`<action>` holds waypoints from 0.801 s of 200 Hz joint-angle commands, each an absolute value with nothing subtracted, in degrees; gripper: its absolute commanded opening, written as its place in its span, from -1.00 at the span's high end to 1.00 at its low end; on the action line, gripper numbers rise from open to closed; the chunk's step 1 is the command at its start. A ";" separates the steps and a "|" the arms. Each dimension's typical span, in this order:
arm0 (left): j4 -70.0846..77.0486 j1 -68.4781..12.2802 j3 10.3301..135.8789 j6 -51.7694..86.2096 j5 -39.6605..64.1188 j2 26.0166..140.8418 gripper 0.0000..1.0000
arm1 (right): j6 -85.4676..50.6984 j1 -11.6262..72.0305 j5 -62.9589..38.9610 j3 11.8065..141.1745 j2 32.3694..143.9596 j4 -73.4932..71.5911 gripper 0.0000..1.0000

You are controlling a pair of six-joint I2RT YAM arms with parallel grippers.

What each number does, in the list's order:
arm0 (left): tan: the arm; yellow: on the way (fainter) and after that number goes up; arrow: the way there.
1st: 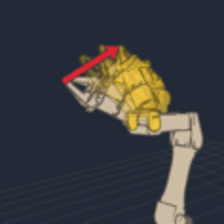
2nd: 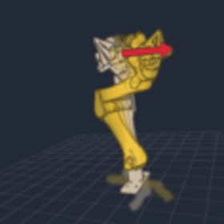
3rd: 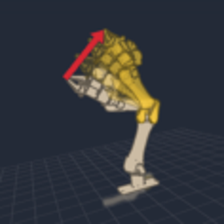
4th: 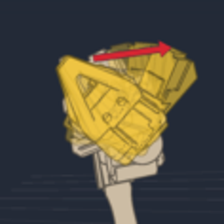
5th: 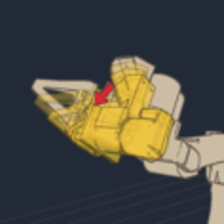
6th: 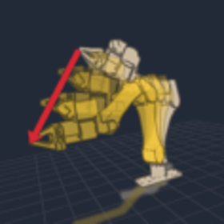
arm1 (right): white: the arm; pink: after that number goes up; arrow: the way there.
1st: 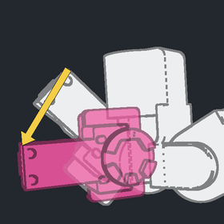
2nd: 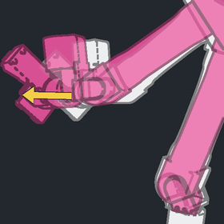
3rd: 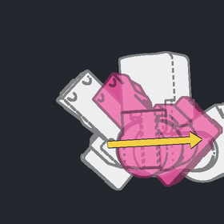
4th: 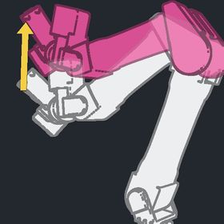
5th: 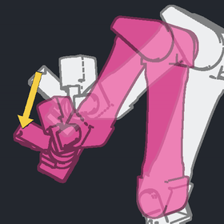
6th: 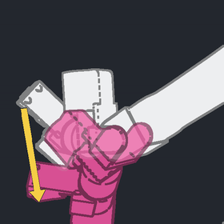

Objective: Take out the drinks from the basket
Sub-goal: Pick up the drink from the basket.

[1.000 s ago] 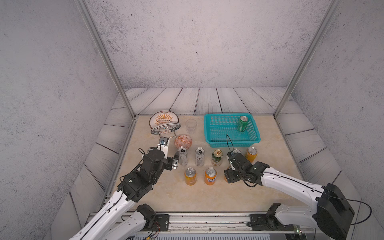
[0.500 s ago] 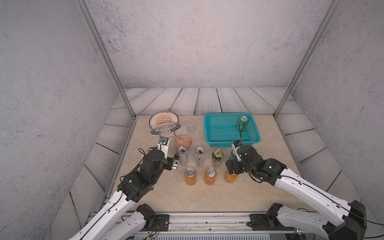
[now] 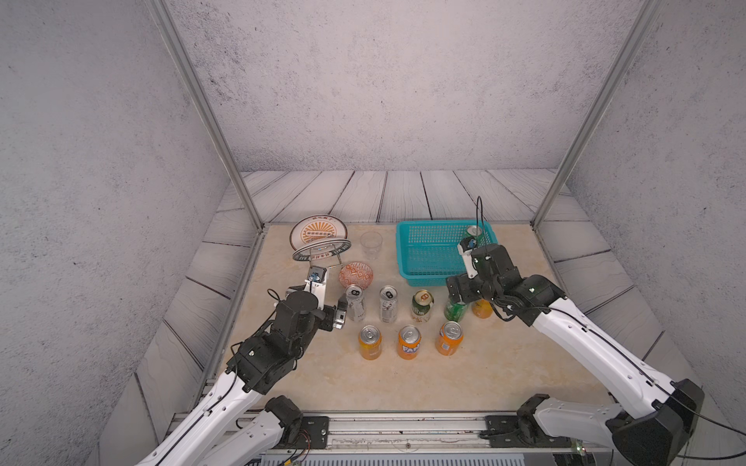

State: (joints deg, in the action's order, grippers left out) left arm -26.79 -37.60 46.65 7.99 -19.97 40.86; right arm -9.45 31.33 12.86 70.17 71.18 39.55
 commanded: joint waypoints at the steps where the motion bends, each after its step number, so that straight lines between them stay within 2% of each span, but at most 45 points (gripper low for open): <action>1: -26.90 -37.24 46.54 7.96 -20.65 40.12 -0.97 | -5.90 27.28 10.27 73.93 74.78 39.10 -0.99; 95: -26.65 -37.30 46.23 8.04 -20.39 40.65 -0.97 | -3.80 14.01 3.63 86.76 93.01 36.27 -0.99; 160: -26.62 -37.22 46.14 7.92 -20.39 40.74 -0.97 | -4.49 9.27 0.48 103.10 110.84 40.39 -0.99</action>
State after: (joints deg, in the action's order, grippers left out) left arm -26.79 -37.60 46.63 7.99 -19.97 40.91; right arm -4.38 10.22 2.42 97.34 105.23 37.60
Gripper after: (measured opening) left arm 0.987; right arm 0.994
